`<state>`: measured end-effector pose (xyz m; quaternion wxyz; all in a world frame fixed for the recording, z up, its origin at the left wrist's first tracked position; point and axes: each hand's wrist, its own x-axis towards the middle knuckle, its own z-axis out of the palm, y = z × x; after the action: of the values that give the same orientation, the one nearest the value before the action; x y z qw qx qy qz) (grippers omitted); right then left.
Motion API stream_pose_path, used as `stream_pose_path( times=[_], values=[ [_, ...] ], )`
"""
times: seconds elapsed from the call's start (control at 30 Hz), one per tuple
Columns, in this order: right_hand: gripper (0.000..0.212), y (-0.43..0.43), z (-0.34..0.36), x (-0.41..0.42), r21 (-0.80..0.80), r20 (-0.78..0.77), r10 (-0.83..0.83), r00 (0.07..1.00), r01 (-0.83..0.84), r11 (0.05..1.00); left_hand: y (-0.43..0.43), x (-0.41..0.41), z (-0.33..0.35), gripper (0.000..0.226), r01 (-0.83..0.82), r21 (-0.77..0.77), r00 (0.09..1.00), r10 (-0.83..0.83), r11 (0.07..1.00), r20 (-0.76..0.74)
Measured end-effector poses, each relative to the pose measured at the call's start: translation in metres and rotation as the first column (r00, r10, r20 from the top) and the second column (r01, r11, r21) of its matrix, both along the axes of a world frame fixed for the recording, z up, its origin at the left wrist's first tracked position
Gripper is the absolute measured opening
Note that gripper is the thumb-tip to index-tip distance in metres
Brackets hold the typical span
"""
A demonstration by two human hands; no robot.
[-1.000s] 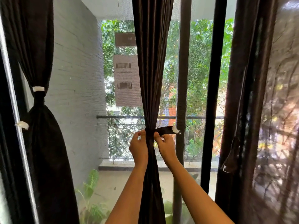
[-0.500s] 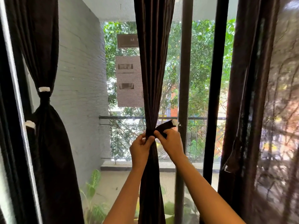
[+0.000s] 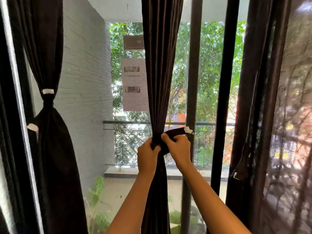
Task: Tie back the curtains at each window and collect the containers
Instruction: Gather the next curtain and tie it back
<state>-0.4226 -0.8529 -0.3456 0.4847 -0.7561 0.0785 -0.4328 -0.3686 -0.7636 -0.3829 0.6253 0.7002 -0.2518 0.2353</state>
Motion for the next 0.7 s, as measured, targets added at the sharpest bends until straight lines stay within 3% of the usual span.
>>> stream_pose_path(
  times=[0.07, 0.17, 0.23, 0.33, 0.43, 0.57, 0.7],
  values=[
    [0.056, 0.001, 0.003, 0.000, 0.046, -0.003, 0.017, 1.000, -0.017, 0.999, -0.002, -0.005, -0.001, 0.031, -0.138, 0.123, 0.990, 0.136, 0.983, 0.020],
    [0.054, -0.002, 0.006, 0.001, 0.085, -0.010, 0.035, 0.999, -0.034, 0.996, 0.000, -0.019, -0.005, 0.063, -0.412, 0.204, 0.898, 0.357, 0.888, 0.257],
    [0.054, -0.002, 0.005, 0.001, 0.100, -0.022, 0.055, 0.998, -0.053, 0.994, 0.001, -0.027, -0.006, 0.060, -0.425, 0.188, 0.860, 0.330, 0.885, 0.390],
    [0.053, -0.001, 0.007, 0.002, 0.142, -0.038, 0.120, 0.992, -0.113, 0.983, 0.000, -0.030, -0.005, 0.036, -0.382, 0.207, 0.860, 0.264, 0.901, 0.437],
    [0.046, -0.006, 0.010, 0.000, 0.321, -0.002, 0.272, 0.962, -0.257, 0.911, 0.001, -0.032, 0.002, 0.006, -0.336, 0.151, 0.900, 0.270, 0.930, 0.341],
    [0.014, -0.014, 0.015, -0.005, 0.522, 0.118, 0.264, 0.957, -0.286, 0.803, 0.001, -0.033, 0.011, 0.029, -0.214, 0.006, 0.973, 0.212, 0.977, 0.095],
    [0.006, -0.010, 0.006, -0.008, 0.670, 0.186, 0.292, 0.938, -0.339, 0.661, 0.001, -0.023, 0.020, 0.030, -0.097, -0.147, 0.961, 0.054, 0.984, -0.271]
  ],
)
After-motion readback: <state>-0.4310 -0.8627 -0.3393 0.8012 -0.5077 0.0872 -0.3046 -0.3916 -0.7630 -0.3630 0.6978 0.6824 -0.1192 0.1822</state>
